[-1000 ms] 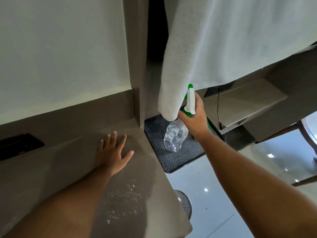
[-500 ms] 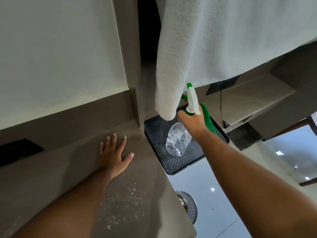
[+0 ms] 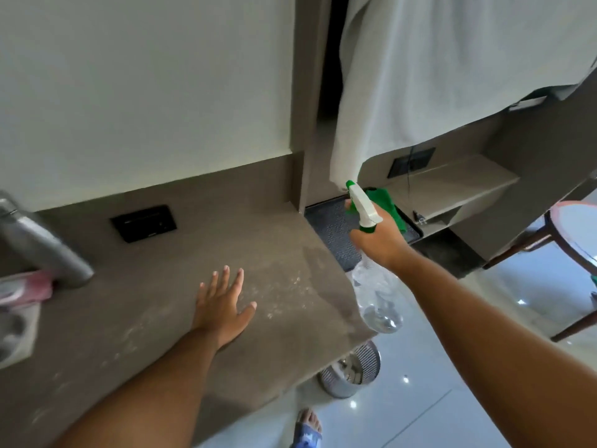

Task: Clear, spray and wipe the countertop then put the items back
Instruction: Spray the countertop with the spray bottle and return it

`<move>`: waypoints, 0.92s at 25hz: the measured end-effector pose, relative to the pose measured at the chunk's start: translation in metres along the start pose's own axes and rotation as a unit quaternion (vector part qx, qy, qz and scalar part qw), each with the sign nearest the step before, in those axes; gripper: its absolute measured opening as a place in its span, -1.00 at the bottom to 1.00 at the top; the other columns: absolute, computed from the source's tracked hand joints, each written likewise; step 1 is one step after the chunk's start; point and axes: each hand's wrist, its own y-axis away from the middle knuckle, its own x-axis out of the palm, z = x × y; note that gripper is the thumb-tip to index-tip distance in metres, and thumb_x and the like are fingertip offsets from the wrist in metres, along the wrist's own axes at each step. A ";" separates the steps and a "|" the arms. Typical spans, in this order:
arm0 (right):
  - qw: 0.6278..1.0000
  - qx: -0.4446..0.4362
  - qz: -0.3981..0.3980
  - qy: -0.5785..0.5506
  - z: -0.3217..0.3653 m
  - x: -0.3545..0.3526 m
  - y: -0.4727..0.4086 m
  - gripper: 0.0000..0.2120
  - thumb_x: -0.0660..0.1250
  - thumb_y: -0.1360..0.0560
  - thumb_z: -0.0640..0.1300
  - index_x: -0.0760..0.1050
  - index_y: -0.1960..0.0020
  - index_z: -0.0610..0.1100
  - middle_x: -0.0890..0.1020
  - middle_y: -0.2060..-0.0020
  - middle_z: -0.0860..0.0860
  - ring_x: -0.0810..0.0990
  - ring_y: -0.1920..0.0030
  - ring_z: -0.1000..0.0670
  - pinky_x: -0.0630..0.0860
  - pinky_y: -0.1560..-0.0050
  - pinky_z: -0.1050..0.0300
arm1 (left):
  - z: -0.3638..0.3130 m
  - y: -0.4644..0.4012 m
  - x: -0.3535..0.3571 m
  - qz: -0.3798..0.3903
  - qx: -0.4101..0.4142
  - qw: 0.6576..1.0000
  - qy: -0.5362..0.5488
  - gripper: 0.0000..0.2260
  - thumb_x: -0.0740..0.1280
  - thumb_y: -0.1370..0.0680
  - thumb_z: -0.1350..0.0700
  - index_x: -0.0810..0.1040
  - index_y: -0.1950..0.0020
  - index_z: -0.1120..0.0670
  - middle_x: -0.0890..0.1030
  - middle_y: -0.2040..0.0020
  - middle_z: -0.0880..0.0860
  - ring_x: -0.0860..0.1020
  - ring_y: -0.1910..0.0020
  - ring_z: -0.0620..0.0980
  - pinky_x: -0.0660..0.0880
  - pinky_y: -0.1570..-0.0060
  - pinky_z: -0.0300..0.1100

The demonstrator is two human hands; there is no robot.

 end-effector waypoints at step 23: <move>0.948 0.012 0.258 0.186 0.132 0.299 0.273 -0.91 0.31 -0.37 -0.07 0.39 0.21 -0.01 0.54 0.37 0.07 0.50 0.37 0.07 0.34 0.42 0.21 | 0.239 0.278 0.023 -0.093 -0.259 0.961 0.018 -0.05 -0.07 -0.41 -0.49 -0.02 -0.59 0.15 -0.03 -0.61 0.13 -0.06 -0.58 0.10 -0.11 -0.52 0.10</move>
